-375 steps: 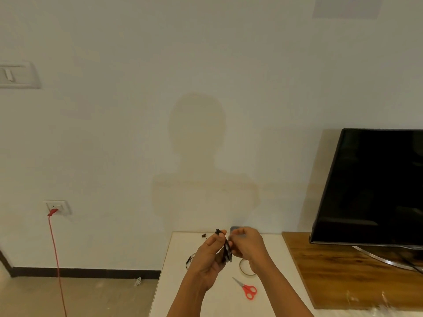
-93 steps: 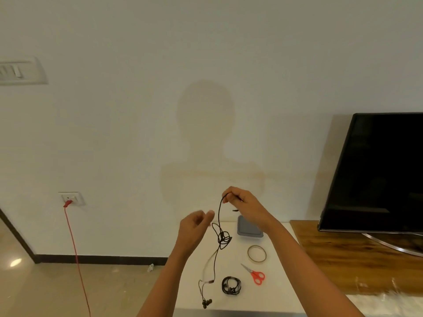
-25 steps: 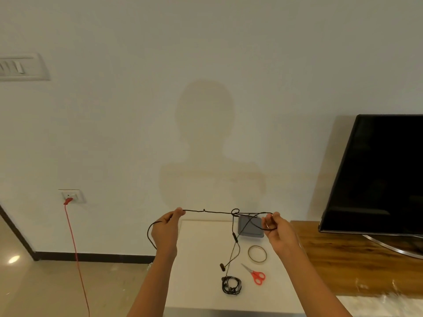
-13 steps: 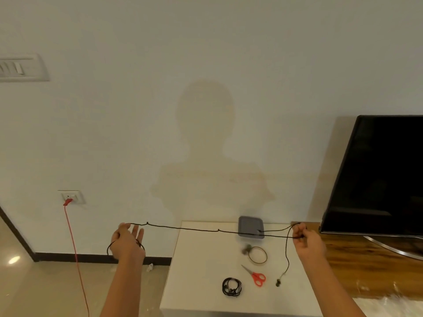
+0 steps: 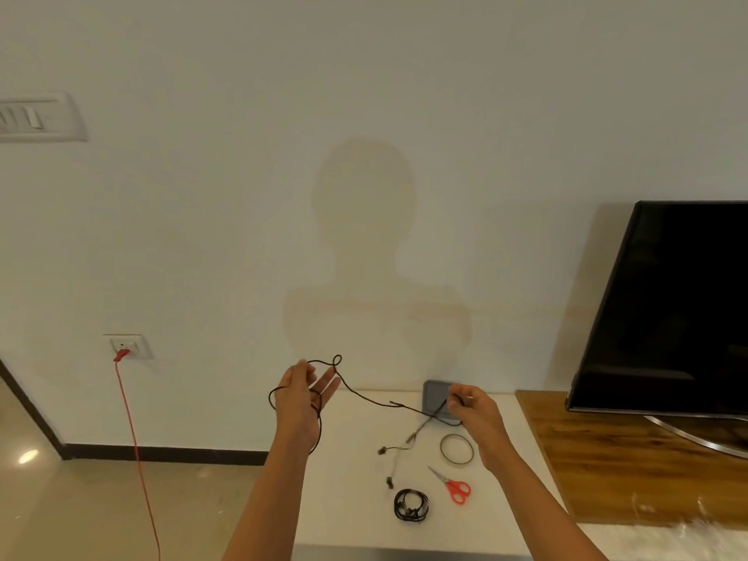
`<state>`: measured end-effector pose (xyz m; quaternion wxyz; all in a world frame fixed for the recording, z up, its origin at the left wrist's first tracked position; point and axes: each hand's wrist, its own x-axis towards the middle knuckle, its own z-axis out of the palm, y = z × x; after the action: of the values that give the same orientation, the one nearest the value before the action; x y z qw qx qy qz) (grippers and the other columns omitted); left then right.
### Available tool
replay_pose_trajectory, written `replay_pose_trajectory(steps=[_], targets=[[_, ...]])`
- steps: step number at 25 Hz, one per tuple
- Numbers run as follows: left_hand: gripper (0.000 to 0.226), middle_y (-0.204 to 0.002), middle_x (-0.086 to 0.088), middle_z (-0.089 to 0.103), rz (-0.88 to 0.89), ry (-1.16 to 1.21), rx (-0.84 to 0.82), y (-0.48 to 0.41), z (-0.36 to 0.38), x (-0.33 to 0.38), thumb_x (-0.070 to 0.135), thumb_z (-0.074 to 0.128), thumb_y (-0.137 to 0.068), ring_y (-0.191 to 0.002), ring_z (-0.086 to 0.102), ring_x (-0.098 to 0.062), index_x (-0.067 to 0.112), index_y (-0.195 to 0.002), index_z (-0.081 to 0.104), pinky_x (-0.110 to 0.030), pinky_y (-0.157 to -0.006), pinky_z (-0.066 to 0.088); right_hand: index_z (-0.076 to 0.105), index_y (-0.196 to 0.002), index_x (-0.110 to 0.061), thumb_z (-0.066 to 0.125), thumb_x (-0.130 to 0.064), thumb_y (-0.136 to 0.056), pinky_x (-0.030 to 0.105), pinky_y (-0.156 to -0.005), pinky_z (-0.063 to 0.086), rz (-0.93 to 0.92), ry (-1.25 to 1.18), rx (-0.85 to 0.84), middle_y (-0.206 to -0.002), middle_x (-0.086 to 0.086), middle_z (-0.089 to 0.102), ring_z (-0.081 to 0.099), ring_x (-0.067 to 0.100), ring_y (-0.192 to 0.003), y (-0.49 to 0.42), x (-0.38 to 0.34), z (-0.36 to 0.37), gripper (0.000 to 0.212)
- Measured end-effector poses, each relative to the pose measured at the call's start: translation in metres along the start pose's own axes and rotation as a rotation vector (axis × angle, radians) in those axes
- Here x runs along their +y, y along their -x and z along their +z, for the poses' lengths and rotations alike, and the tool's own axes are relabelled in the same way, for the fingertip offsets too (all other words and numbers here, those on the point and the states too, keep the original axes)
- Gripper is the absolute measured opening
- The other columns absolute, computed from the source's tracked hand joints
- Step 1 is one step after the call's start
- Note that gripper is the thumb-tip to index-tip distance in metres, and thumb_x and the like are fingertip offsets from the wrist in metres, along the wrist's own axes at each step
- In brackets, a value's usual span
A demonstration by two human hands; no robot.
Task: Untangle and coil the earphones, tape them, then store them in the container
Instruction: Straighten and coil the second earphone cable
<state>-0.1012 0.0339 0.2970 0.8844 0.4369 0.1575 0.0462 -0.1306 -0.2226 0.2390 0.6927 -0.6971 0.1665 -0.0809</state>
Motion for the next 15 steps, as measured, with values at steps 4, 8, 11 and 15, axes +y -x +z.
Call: replay_pose_trajectory(steps=[4,8,11,15], targets=[[0.022,-0.072,-0.005,0.049,0.002,-0.055,-0.118,0.012,0.015,0.007,0.014,0.047,-0.099,-0.084,0.067,-0.031,0.008,-0.078,0.051,-0.044,-0.085,0.055,0.060,-0.112,-0.015,0.048,-0.006,-0.094,0.030,-0.081,0.048,-0.025,0.443,-0.034,-0.114,0.007,0.064,0.059,0.028,-0.108,-0.001,0.003,0.002,0.023],[0.023,-0.070,-0.003,0.051,0.010,-0.152,-0.273,0.021,0.034,0.012,0.014,0.045,-0.099,-0.088,0.067,-0.036,0.006,-0.080,0.053,-0.046,-0.088,0.054,0.043,-0.137,-0.014,0.040,-0.008,-0.100,0.019,-0.086,0.037,-0.027,0.419,-0.246,-0.134,0.002,0.048,0.048,0.016,-0.117,0.007,-0.020,0.016,0.038],[0.023,-0.069,-0.004,0.054,0.044,-0.308,-0.400,0.029,0.049,0.014,0.016,0.049,-0.098,-0.088,0.069,-0.035,0.005,-0.080,0.057,-0.044,-0.087,0.056,0.046,-0.134,-0.025,0.040,-0.019,-0.101,0.018,-0.097,0.035,-0.135,0.084,-0.443,-0.135,-0.012,0.052,0.048,0.000,-0.116,0.020,-0.048,0.038,0.033],[0.023,-0.072,-0.004,0.059,0.162,-0.536,-0.499,0.036,0.057,0.021,0.022,0.051,-0.097,-0.078,0.063,-0.023,0.007,-0.084,0.063,-0.040,-0.083,0.058,0.055,-0.127,-0.025,0.043,-0.025,-0.100,0.027,-0.108,0.036,-0.217,0.072,-0.620,-0.126,-0.007,0.064,0.052,0.007,-0.125,0.023,-0.066,0.062,0.029]])
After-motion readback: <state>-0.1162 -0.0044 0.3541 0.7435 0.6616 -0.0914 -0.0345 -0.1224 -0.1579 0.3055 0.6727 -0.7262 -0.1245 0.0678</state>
